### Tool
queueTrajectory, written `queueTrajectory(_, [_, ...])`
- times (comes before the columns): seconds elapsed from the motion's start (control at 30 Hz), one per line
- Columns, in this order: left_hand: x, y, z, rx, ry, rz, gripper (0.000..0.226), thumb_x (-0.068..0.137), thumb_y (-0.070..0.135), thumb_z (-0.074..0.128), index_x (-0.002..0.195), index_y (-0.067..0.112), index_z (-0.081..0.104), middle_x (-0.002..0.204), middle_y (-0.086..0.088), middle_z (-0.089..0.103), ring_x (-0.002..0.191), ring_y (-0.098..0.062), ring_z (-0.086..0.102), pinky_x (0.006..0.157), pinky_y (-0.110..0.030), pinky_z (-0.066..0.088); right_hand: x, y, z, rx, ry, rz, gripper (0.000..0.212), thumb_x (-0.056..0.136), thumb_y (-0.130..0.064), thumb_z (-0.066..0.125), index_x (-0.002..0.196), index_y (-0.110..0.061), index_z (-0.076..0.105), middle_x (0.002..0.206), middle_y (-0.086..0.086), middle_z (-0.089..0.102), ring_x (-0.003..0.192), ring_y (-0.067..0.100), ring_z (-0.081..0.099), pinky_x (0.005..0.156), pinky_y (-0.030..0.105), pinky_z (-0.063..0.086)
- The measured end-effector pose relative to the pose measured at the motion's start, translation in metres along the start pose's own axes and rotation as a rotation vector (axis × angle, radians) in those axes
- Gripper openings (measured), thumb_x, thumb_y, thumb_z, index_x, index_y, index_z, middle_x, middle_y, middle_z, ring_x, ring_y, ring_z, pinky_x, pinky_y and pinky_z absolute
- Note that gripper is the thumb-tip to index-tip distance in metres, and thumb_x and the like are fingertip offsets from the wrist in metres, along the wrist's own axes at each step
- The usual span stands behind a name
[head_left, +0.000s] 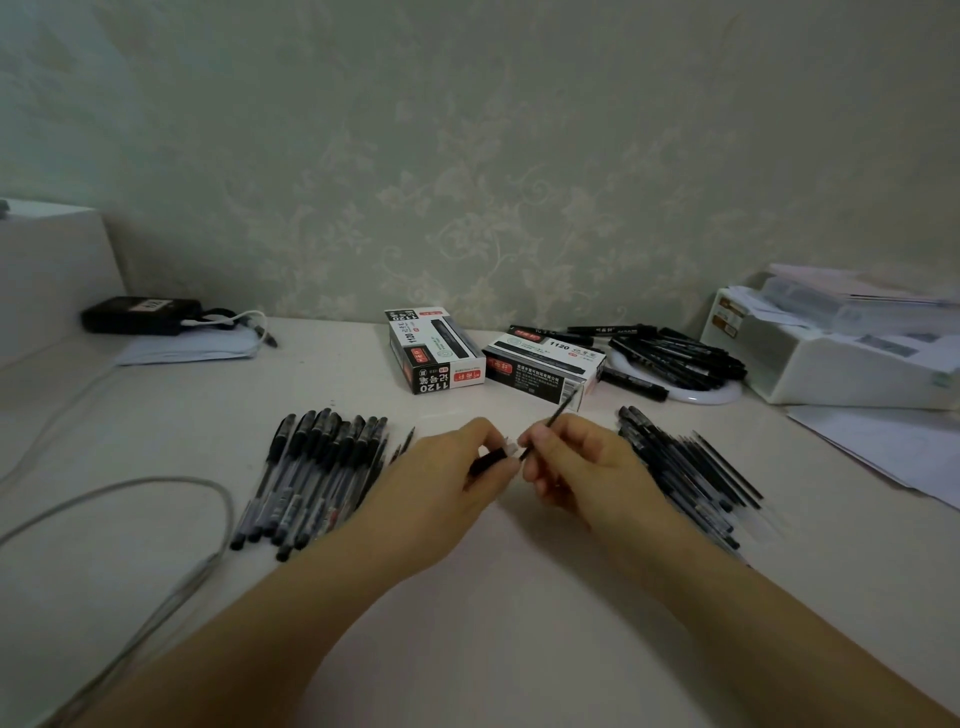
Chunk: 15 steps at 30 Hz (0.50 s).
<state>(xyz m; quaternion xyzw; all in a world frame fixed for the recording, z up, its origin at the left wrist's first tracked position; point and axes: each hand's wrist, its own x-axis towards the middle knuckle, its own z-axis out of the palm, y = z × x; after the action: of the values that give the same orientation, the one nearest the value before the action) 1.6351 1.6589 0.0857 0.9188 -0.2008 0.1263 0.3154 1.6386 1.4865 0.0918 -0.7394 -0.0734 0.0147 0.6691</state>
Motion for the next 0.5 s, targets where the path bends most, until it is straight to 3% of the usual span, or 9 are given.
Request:
queueTrajectory(0.17, [-0.001,-0.002,-0.003,0.037,0.019,0.051,0.013,0.100,0.042,0.038,0.097,0.036,0.049,0.067,0.010,0.052,0.068,-0.009,0.050,0.057,-0.030,0.042,0.004,-0.008,-0.012,0.223,0.226,0.004,0.021,0.103,-0.019,0.047,0.095,-0.006,0.061,0.067,0.003,0.066,0.057,0.011,0.056,0.056,0.023,0.049])
queueTrajectory(0.5, [0.000,-0.001,-0.001,-0.018,0.030,0.114,0.014,0.100,0.046,0.038,0.097,0.038,0.049,0.063,0.010,0.051,0.055,-0.010,0.047,0.052,-0.032,0.041,0.005,-0.004,-0.009,0.352,0.137,0.001,0.021,0.104,-0.017,0.045,0.095,-0.006,0.060,0.069,0.006,0.070,0.058,0.012,0.062,0.056,0.023,0.053])
